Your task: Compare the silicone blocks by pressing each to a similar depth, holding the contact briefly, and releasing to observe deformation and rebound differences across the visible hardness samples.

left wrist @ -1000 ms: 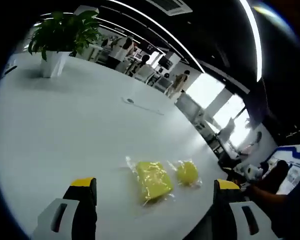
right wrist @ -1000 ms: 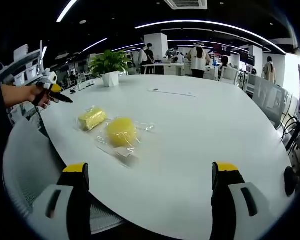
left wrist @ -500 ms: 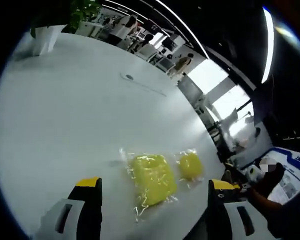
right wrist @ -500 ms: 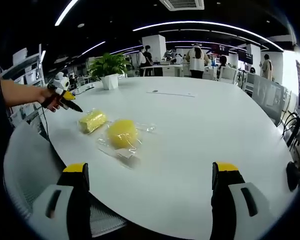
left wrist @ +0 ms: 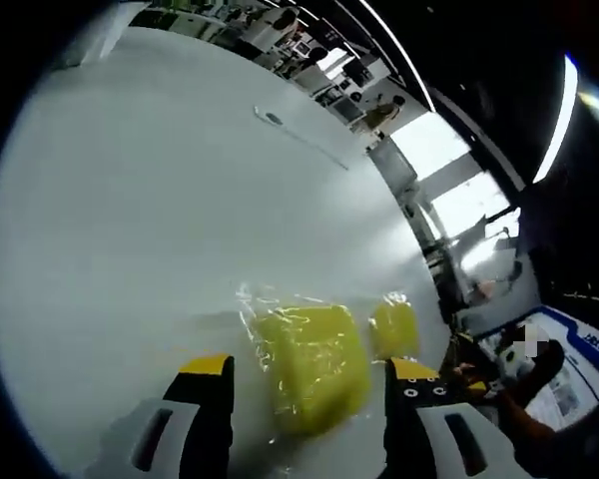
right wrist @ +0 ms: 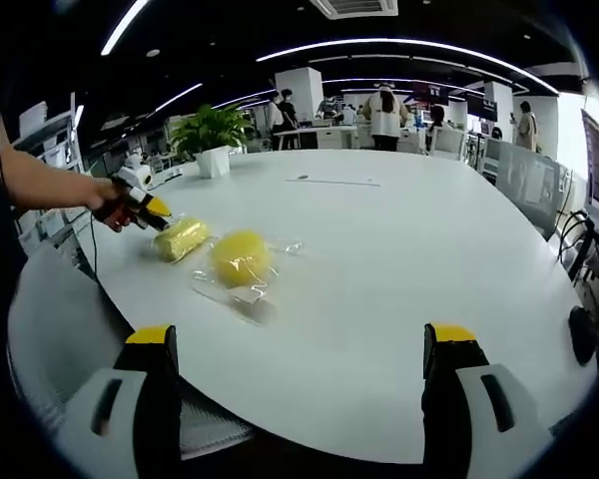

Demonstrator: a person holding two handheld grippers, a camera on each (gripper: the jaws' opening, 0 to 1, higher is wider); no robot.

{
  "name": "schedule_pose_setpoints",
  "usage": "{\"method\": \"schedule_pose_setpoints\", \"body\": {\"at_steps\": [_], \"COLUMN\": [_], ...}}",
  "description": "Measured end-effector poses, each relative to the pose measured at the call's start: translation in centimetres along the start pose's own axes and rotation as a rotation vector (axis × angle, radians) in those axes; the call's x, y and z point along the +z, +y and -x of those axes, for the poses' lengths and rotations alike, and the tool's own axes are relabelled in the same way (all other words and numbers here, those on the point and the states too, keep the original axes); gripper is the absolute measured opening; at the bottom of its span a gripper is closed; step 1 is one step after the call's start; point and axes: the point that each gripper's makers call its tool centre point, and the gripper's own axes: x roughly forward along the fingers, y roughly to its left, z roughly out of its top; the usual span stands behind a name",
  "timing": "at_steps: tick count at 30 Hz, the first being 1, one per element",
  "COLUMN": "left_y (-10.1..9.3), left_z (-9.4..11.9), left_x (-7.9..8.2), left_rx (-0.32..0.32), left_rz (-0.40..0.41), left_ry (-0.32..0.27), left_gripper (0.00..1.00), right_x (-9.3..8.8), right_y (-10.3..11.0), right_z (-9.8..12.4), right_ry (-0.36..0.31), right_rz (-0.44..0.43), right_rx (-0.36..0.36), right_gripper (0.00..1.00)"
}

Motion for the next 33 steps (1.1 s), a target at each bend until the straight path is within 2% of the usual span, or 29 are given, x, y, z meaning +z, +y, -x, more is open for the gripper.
{"method": "schedule_pose_setpoints", "body": {"at_steps": [6,7,8,9,10,13,17,20,23,27,33], "left_y": [0.3,0.6,1.1,0.6,0.3,0.4,0.8,0.7,0.4,0.4,0.4], "left_z": [-1.1,-1.2,-1.0,-1.3,-1.4,-1.3,-0.9,-0.7,-0.8,-0.7,0.3], "left_x": [0.0,-0.4,-1.6,-1.4,-0.9,-0.9,-0.9,-0.7,-0.8,-0.7,-0.2], "left_rx": [0.033,0.050,0.080,0.047,0.044,0.058,0.055,0.057,0.054,0.042,0.041], "left_rz": [-0.021,-0.043,-0.092,-0.099,-0.070,-0.094,-0.017,-0.025,-0.071,-0.035,-0.024], "left_ry": [0.013,0.038,0.105,0.086,0.054,0.045,0.053,0.046,0.037,0.006,-0.089], "left_gripper": [0.48,0.43,0.36,0.35,0.34,0.30,0.17,0.10,0.04,0.01,0.00], "right_x": [0.0,0.0,0.0,0.0,-0.1,-0.2,-0.1,-0.1,0.1,0.2,0.8], "right_y": [-0.4,-0.5,-0.5,-0.6,-0.6,-0.4,-0.4,-0.5,-0.4,-0.3,0.2], "right_z": [0.4,0.5,0.5,0.5,0.5,0.5,0.5,0.4,0.4,0.1,-0.1], "right_ry": [0.000,-0.001,-0.002,-0.002,0.001,0.008,0.005,0.010,0.005,0.008,-0.005], "right_rz": [-0.002,-0.003,-0.005,-0.006,-0.007,-0.006,-0.004,-0.002,0.003,0.006,0.007], "right_rx": [-0.009,-0.010,-0.011,-0.012,-0.013,-0.009,-0.006,-0.004,-0.002,0.000,0.010], "right_gripper": [0.97,0.97,0.97,0.97,0.97,0.97,0.97,0.97,0.97,0.97,0.97]}}
